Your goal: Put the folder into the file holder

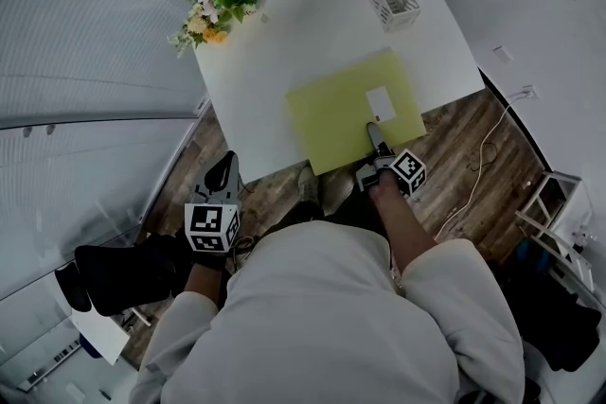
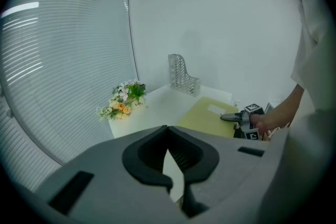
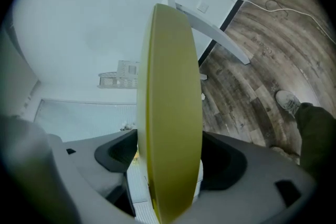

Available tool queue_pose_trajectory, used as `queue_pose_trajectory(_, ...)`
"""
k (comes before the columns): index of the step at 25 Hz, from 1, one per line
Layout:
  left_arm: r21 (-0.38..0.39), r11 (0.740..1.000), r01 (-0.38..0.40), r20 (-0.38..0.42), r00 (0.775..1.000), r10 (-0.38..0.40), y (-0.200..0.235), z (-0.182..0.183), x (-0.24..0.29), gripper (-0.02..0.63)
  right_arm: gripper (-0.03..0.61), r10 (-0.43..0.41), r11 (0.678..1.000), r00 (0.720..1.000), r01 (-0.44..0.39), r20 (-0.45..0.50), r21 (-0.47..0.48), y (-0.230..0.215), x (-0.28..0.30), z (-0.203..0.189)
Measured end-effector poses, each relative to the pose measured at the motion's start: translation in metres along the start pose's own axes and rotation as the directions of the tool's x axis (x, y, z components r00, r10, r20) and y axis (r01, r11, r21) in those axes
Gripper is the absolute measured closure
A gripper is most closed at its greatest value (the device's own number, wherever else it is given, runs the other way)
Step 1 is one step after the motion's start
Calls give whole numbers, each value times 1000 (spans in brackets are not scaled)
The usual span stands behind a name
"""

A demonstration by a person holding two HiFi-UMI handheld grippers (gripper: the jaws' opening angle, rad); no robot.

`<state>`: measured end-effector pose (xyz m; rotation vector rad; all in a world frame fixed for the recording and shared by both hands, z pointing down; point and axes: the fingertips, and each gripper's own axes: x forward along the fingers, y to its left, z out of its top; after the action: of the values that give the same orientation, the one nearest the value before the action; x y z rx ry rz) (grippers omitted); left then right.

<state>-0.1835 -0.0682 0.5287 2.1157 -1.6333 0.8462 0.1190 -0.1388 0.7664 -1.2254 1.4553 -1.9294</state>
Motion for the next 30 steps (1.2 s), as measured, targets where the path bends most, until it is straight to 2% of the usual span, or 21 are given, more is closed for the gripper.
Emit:
queue_pose_trajectory(3, 2, 1000, 2, -10, 1000, -2, 0, -3, 1, 606, 279, 13, 1000, 1000, -13, 12, -19, 3, 2, 0)
queue_pose_trajectory(21, 39, 995, 91, 34, 995, -92, -21, 11, 14, 606, 302, 11, 999, 1000, -10, 20, -47, -14, -50, -9)
queue_pose_trajectory(30, 58, 986, 157, 75, 984, -161, -44, 23, 26, 606, 383, 55, 994, 998, -55, -6, -99, -2, -95, -10)
